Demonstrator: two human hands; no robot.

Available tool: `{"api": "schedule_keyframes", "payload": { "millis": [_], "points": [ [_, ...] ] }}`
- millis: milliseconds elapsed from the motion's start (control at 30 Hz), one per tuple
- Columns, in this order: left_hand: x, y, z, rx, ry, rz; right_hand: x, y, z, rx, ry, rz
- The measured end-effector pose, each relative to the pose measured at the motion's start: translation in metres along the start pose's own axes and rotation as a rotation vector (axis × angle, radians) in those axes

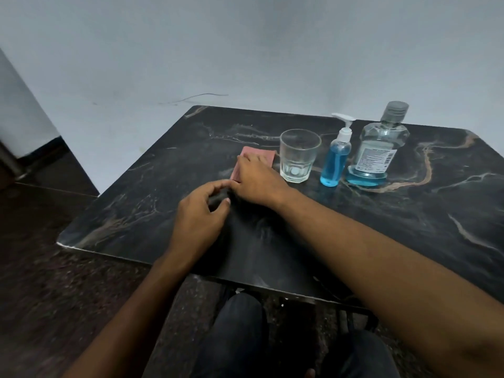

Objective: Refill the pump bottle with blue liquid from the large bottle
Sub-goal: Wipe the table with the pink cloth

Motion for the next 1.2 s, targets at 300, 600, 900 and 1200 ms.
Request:
{"api": "schedule_keyframes", "payload": {
  "millis": [300,600,900,1200],
  "points": [
    [-0.006,0.003,0.003,-0.004,-0.062,-0.013,0.027,0.002,-0.013,-0.101,0.161,-0.053],
    [0.047,-0.037,-0.014,0.112,0.211,0.03,-0.026,-0.043,-0.159,-0.075,0.115,-0.007],
    [0.076,-0.052,-0.038,0.195,0.346,0.122,-0.102,-0.177,-0.23,0.411,0.018,-0.112],
    [0.081,-0.066,-0.049,0.21,0.334,0.127,-0.026,-0.036,-0.169,0.082,0.0,-0.05]
  ]
}}
Point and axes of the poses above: each hand's wrist, its own z-axis towards the middle knuckle, its own x-axis out of the palm, y = z × x, the point moved 9 cm from there along z, towards the middle knuckle, and after that the axes turned 10 degrees about -y, right-handed, at the moved point
